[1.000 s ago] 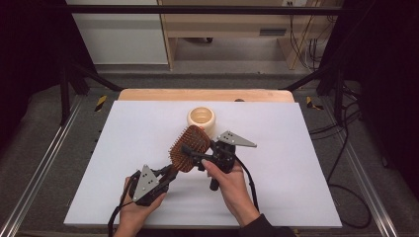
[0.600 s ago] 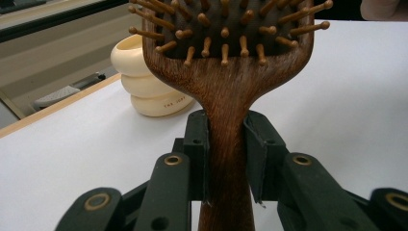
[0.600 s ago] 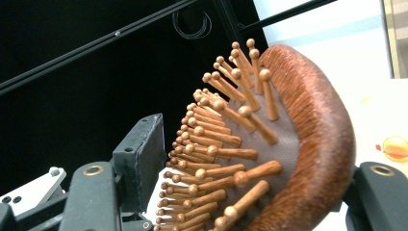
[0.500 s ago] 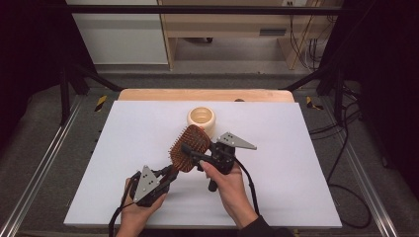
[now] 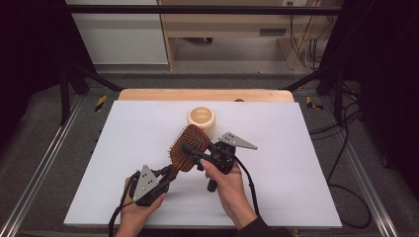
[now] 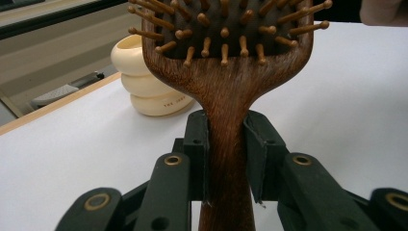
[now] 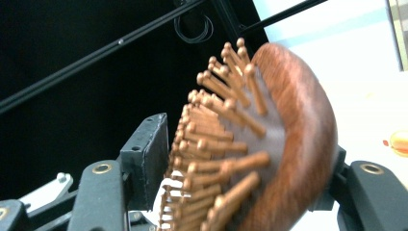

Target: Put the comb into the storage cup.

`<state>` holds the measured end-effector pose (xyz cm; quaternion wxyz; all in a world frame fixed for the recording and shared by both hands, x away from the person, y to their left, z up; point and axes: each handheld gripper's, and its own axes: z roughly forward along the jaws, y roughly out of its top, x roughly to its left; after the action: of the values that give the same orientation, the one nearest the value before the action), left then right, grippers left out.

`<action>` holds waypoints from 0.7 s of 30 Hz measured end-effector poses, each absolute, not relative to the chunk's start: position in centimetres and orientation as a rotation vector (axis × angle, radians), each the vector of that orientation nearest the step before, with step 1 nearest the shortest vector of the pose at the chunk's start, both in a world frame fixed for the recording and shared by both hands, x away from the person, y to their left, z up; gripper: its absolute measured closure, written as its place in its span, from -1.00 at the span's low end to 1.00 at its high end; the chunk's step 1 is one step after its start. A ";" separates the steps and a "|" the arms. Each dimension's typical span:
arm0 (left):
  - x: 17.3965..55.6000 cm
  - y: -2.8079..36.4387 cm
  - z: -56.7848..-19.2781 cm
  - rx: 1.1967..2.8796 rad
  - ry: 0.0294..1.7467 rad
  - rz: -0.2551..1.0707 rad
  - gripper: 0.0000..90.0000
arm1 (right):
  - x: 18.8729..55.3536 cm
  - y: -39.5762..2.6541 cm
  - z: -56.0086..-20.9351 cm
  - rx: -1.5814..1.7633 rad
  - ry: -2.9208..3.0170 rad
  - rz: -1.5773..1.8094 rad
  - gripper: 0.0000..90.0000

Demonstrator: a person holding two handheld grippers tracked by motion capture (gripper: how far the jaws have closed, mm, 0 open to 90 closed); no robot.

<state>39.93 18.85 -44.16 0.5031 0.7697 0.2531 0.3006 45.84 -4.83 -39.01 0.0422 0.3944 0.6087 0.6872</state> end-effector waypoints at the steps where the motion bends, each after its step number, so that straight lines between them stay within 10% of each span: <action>1: 39.9 18.8 -44.2 1.858 0.611 0.725 0.60 | 45.9 -4.9 -39.0 1.217 1.860 2.107 -0.14; 21: 39.7 18.7 -43.9 1.796 0.628 0.705 0.58 | 45.0 -4.9 -37.5 1.171 1.829 2.177 0.15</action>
<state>39.67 18.68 -43.94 0.5279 0.7518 0.2627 0.2951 44.98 -4.87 -37.46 0.0331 0.3804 0.5945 0.7076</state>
